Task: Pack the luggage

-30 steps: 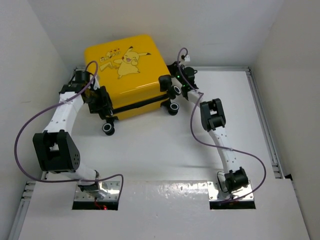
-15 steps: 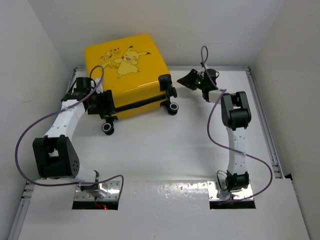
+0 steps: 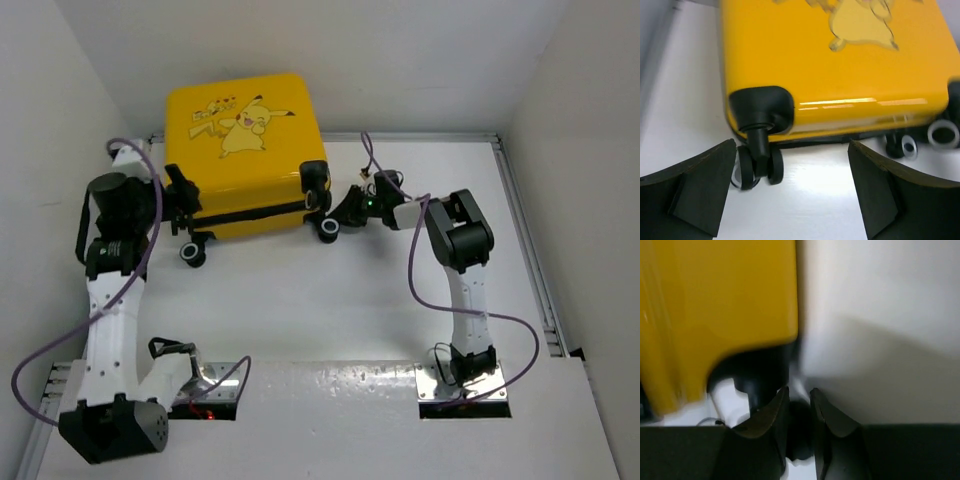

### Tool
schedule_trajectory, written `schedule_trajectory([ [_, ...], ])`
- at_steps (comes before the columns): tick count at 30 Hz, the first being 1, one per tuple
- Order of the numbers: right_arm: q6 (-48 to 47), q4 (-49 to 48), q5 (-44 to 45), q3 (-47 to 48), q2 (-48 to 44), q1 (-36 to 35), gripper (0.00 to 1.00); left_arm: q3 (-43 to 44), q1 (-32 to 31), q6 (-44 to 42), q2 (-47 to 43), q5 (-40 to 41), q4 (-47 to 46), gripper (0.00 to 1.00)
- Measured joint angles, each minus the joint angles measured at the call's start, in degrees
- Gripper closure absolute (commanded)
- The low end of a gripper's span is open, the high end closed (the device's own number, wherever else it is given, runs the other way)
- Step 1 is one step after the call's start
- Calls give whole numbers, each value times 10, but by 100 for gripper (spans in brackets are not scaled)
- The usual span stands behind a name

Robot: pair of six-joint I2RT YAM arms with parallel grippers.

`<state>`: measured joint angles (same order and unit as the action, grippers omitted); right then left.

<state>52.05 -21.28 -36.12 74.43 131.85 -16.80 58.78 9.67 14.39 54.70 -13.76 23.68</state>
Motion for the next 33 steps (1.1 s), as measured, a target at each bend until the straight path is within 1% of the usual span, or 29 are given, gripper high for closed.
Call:
schedule_trajectory([
  [2,6,-21,1,-64,-36,-19,76,4,33,8,-27,15,3,5],
  [5,6,-45,-8,-178,-106,-61,75,6,56,9,-30,24,19,5],
  [7,-3,-34,-38,-242,-149,-115,75,6,69,9,-20,36,37,5],
  [8,-12,-24,-51,-258,-164,-139,75,6,82,10,-9,40,39,5],
  [10,-35,-6,-83,-275,-195,-189,75,11,119,12,15,50,31,9],
  [12,-64,14,-102,-286,-238,-202,75,39,154,14,78,58,25,15],
  [13,-83,25,-107,-289,-262,-196,75,75,166,15,118,61,28,16],
  [14,-104,34,-110,-293,-291,-185,75,127,176,16,175,60,22,18],
  [15,-123,40,-111,-299,-323,-169,75,184,182,16,235,50,14,24],
  [16,-141,42,-113,-306,-352,-150,75,254,187,17,297,26,5,29],
  [18,-173,38,-114,-322,-407,-99,73,378,191,15,412,-35,-25,33],
  [21,-203,24,-106,-334,-441,-16,73,554,187,24,575,-130,-30,33],
  [23,-213,4,-96,-334,-430,37,75,631,178,40,664,-177,-34,33],
  [25,-221,-7,-84,-323,-398,86,76,658,163,50,732,-203,-38,32],
  [26,-223,-12,-77,-311,-374,107,76,661,156,60,757,-198,-55,30],
  [29,-226,-29,-70,-261,-301,151,76,683,148,74,833,-215,-82,32],
  [31,-229,-44,-73,-232,-266,165,76,683,142,70,864,-236,-93,32],
  [33,-244,-61,-81,-216,-247,177,76,687,129,58,874,-251,-104,32],
])
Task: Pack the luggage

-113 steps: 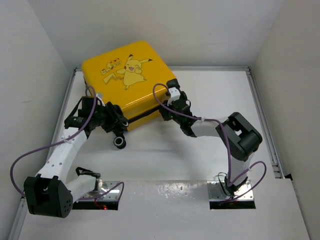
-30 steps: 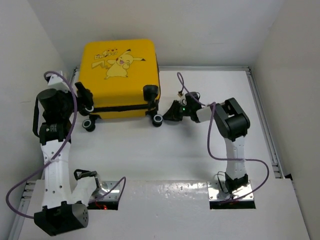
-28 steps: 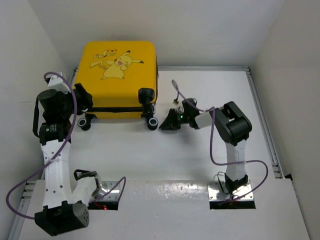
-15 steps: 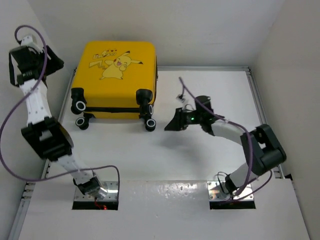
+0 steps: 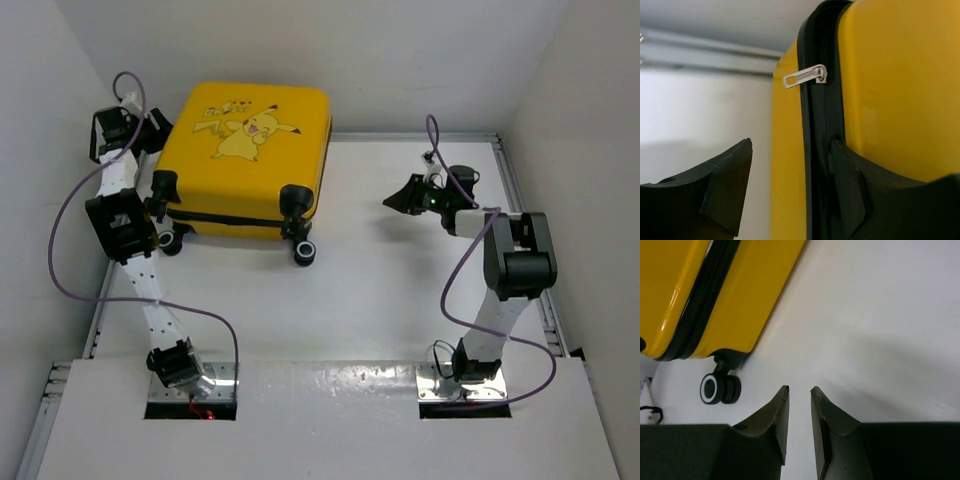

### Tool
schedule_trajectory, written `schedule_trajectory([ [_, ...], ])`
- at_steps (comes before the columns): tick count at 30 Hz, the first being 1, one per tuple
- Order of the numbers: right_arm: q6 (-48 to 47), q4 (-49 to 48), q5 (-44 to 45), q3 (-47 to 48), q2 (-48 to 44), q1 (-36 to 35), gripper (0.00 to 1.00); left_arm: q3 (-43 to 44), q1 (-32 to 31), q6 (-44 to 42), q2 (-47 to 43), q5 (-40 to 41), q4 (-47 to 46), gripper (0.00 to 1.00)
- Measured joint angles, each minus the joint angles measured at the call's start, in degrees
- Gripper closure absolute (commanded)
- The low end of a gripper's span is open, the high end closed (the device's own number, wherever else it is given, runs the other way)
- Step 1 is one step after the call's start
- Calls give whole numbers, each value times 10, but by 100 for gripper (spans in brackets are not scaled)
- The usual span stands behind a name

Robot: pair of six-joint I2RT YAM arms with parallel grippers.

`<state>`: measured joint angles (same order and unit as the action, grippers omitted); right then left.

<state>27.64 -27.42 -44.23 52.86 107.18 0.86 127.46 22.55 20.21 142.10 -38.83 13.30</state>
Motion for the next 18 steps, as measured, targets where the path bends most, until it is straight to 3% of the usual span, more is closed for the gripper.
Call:
schedule_trajectory([
  [7,-50,-55,-44,-4,12,32,76,12,-115,-99,3,-14,7,33],
  [9,-65,-72,-57,-20,9,36,76,4,-159,-114,1,-22,0,28],
  [12,-100,-79,-74,-63,-16,23,76,-16,-221,-122,-9,-28,-7,12],
  [15,-142,-49,-71,-109,-66,43,76,-82,-229,-100,-58,14,-22,0],
  [18,-177,-26,-45,-111,-92,7,76,-163,-184,-71,-139,31,13,0],
])
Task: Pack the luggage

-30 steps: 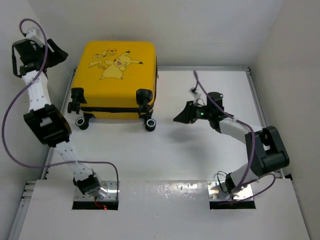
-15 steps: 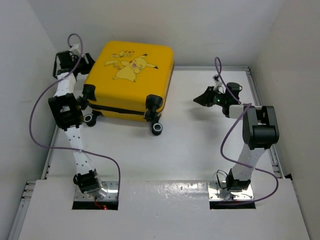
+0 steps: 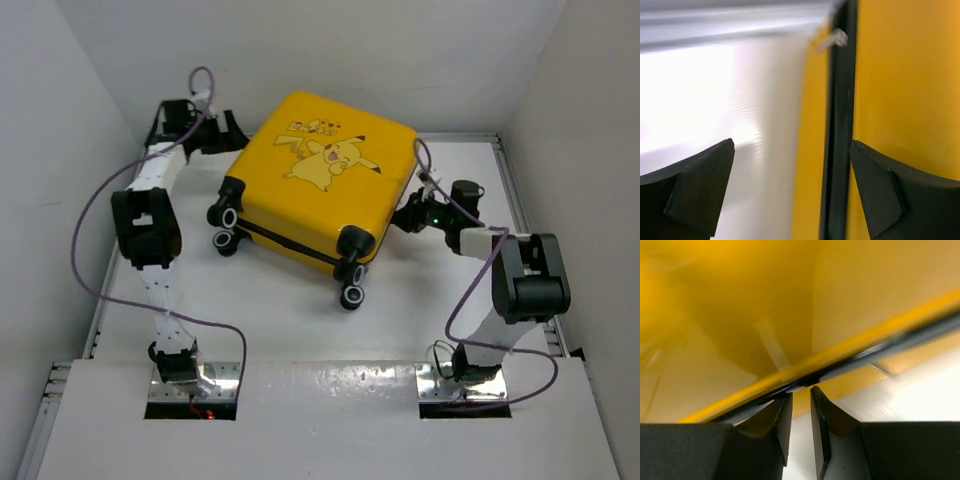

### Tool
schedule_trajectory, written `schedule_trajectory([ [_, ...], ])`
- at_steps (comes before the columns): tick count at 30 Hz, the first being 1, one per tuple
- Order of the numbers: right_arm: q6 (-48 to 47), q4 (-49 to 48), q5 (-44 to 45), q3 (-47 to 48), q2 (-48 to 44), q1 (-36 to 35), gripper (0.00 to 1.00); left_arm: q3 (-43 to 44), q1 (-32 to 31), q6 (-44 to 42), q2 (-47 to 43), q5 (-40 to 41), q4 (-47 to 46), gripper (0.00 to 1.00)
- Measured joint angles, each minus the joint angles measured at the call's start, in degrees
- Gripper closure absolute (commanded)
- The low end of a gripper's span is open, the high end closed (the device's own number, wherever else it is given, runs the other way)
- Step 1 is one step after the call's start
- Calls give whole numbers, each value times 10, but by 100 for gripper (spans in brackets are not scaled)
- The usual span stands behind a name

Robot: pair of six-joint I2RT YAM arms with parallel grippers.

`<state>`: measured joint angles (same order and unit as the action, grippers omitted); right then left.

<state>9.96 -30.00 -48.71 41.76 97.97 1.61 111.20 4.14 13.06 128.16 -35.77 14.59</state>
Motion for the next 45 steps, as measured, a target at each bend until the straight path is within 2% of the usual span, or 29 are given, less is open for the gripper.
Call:
schedule_trajectory([
  [3,-17,5,40,1,-15,-78,76,-31,66,-6,-93,45,27,0],
  [7,-1,0,52,19,-8,-244,75,-75,145,-61,-279,99,63,0],
  [10,34,-29,40,73,32,-350,72,-84,144,-150,-407,78,124,0],
  [13,71,-64,37,134,63,-404,70,-95,119,-270,-485,26,235,0],
  [17,125,-103,38,162,62,-409,61,-137,130,-421,-530,-11,413,0],
  [18,136,-101,38,159,56,-406,55,-153,139,-452,-531,-14,449,0],
  [21,148,-83,50,136,27,-393,45,-233,149,-531,-529,0,509,0],
  [22,148,-70,56,120,3,-378,45,-268,144,-554,-529,15,526,0],
  [26,147,4,94,85,-70,-332,42,-347,76,-603,-549,44,575,0],
  [31,128,57,157,7,-145,-311,42,-376,32,-619,-589,46,589,0],
  [33,118,67,172,-19,-151,-312,46,-386,29,-615,-593,51,574,0],
  [37,98,84,208,-52,-146,-324,50,-435,15,-578,-593,81,516,0],
  [41,89,67,252,-56,-126,-353,59,-466,-3,-545,-593,106,476,3],
  [45,91,30,337,-56,-103,-400,59,-475,-12,-520,-595,116,445,3],
])
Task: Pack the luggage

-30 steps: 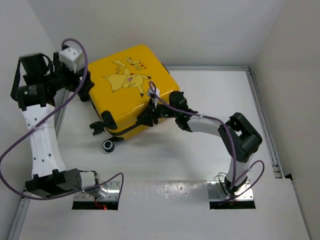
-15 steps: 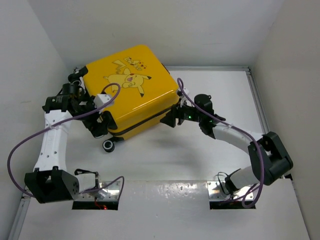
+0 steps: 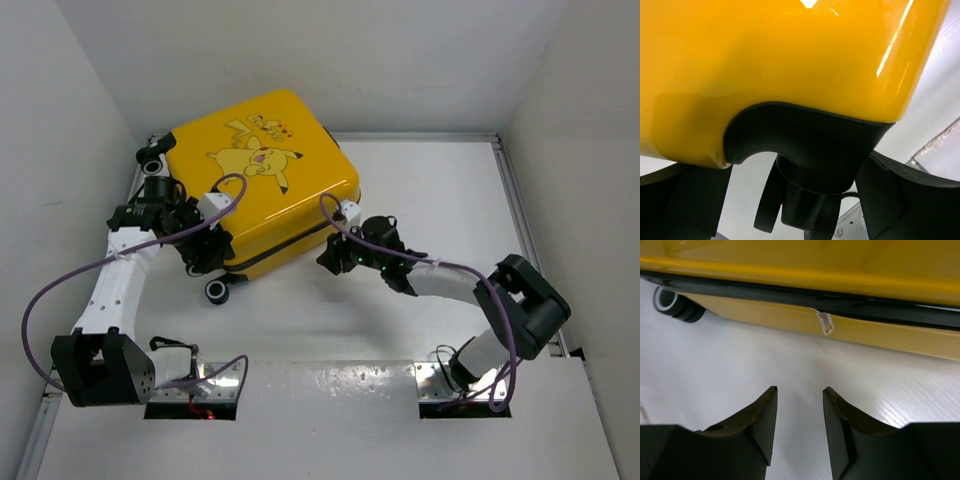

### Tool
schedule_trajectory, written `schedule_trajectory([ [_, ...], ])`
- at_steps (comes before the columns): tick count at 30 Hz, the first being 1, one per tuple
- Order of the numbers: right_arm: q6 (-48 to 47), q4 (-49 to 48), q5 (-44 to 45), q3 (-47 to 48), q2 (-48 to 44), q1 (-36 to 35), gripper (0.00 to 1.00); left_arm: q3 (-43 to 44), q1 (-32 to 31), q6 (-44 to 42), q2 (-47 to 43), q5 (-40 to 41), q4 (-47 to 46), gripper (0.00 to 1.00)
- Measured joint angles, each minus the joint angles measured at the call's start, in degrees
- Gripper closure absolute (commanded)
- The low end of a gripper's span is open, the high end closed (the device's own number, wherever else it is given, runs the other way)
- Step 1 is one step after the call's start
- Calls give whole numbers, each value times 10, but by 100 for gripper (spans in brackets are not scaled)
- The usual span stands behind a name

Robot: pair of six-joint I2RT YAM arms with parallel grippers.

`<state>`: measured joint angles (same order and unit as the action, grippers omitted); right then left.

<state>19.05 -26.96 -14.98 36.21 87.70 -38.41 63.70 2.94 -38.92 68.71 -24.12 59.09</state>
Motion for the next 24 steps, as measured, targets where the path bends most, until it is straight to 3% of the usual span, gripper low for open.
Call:
schedule_trajectory([
  [6,1,-59,137,7,49,-72,62,-12,0,19,-10,2,-22,3],
  [15,7,-99,242,78,127,-78,70,-26,0,35,-20,7,-35,3],
  [18,7,-101,250,88,144,-78,85,-29,0,38,-22,12,-38,3],
  [20,6,-103,250,88,151,-79,100,-33,0,40,-22,17,-40,4],
  [24,7,-108,246,88,152,-79,100,-46,0,44,-24,32,-47,7],
])
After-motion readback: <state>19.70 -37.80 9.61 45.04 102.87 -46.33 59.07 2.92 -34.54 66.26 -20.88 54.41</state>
